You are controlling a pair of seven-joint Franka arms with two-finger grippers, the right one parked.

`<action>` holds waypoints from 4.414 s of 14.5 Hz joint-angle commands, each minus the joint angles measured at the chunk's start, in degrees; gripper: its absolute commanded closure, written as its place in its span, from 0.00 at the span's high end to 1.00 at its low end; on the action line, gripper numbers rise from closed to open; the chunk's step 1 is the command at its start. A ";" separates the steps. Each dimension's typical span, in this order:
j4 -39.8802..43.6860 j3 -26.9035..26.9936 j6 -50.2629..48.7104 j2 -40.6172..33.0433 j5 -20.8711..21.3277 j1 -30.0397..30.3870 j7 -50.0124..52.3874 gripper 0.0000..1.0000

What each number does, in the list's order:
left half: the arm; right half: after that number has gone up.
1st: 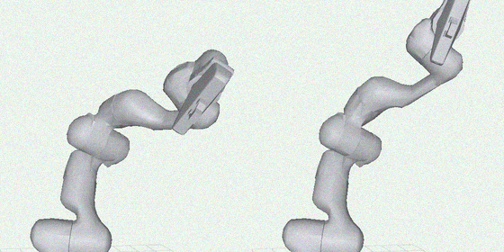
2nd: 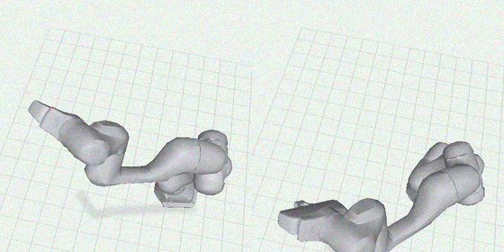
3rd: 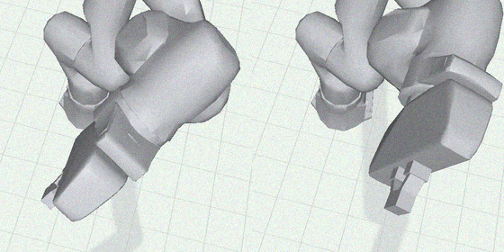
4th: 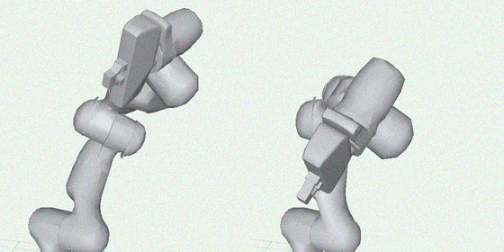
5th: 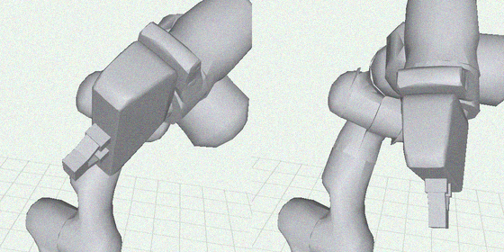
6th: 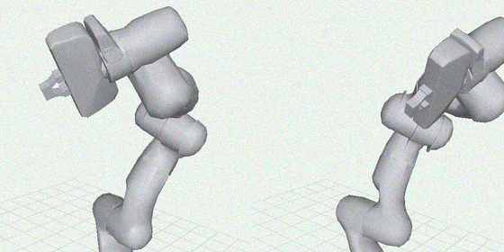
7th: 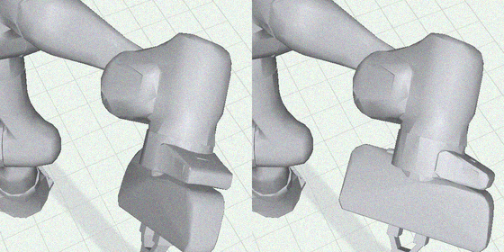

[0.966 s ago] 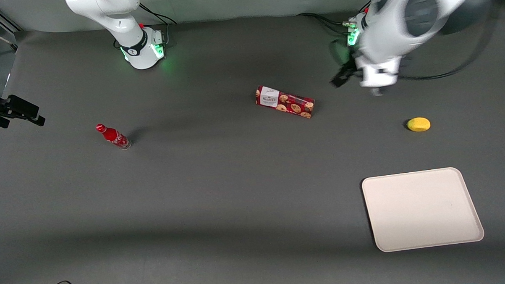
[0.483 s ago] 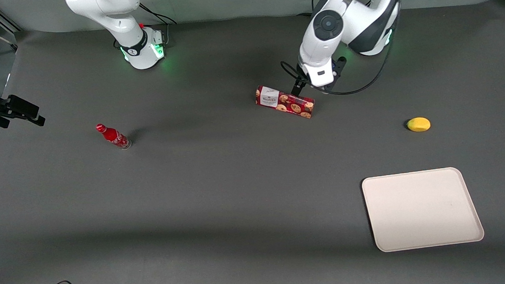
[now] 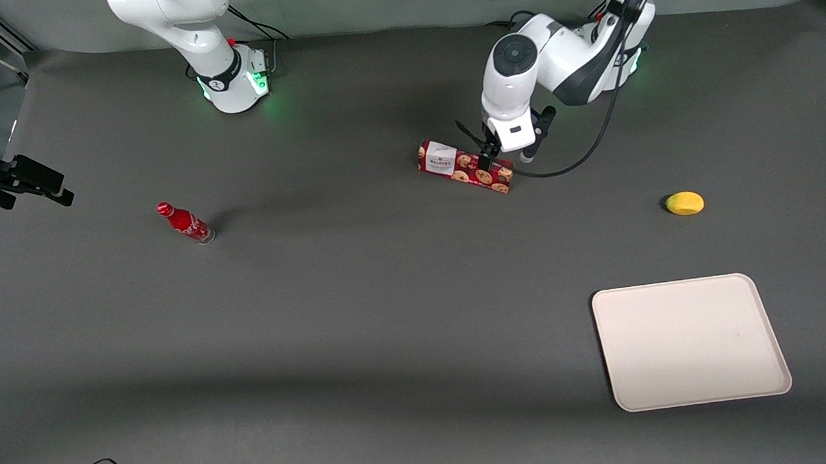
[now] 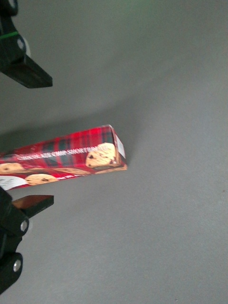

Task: Place red cookie box on tray
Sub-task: 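Lower the left gripper and grasp the cookie box by its end, then lift the cookie box and carry it past the lemon toward the tray, then lower the cookie box onto the tray and open the left gripper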

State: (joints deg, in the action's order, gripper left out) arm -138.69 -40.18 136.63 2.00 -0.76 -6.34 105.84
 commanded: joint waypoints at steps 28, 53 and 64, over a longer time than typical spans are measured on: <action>23.70 0.19 -25.66 4.70 11.52 0.27 7.68 0.00; 61.96 55.30 -23.63 34.09 5.18 3.60 -111.90 0.00; 74.62 58.46 -9.73 53.63 -7.40 6.51 -123.59 0.07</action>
State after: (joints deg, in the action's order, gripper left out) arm -68.37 17.62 124.89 51.59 -5.14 0.02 -16.34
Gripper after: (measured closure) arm 0.819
